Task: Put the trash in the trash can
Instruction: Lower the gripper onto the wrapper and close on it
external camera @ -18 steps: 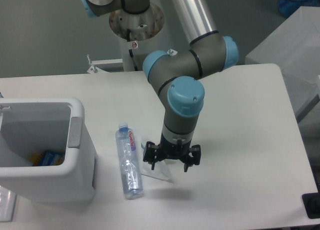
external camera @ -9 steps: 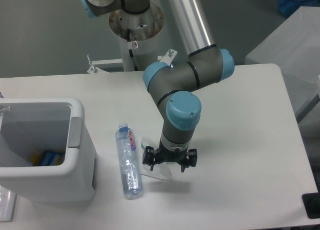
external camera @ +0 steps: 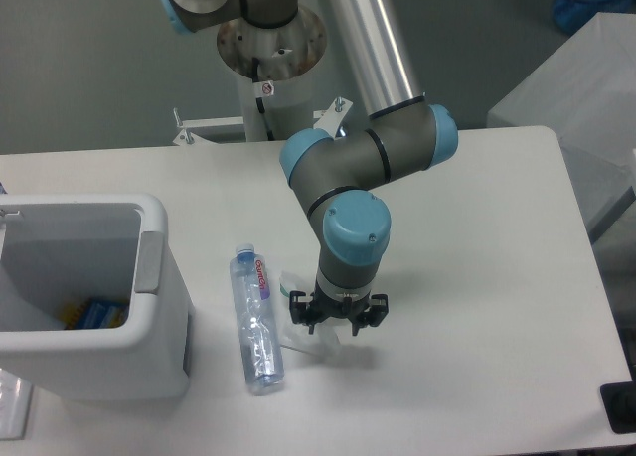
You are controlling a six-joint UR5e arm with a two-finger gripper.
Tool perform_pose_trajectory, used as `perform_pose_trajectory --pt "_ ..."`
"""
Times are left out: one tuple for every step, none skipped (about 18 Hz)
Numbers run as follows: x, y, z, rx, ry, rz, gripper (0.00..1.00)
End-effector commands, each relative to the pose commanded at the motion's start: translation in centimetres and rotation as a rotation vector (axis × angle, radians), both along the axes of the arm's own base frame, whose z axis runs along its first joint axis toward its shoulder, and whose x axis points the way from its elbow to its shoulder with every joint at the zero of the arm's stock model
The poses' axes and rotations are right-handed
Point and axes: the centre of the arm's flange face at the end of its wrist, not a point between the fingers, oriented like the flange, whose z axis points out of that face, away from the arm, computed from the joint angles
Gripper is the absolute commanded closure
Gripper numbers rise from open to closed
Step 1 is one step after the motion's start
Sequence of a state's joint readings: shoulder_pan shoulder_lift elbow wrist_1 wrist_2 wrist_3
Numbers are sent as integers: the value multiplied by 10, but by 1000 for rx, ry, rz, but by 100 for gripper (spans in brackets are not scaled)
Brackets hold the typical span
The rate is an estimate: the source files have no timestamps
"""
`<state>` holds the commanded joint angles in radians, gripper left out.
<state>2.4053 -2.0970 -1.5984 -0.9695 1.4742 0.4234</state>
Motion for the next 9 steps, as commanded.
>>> perform_pose_trajectory --pt "1 1 2 3 -1 0 99" --pt "1 1 2 4 -2 -2 100" --pt "1 1 2 3 -1 -2 100" --pt "1 1 5 7 1 -2 100" --pt "0 1 8 12 6 -2 100" --pt "-2 1 13 18 13 0 100" --pt "-6 1 17 25 19 4 100" --pt "-10 2 32 44 38 7 100" --pt "-11 3 56 82 60 7 100"
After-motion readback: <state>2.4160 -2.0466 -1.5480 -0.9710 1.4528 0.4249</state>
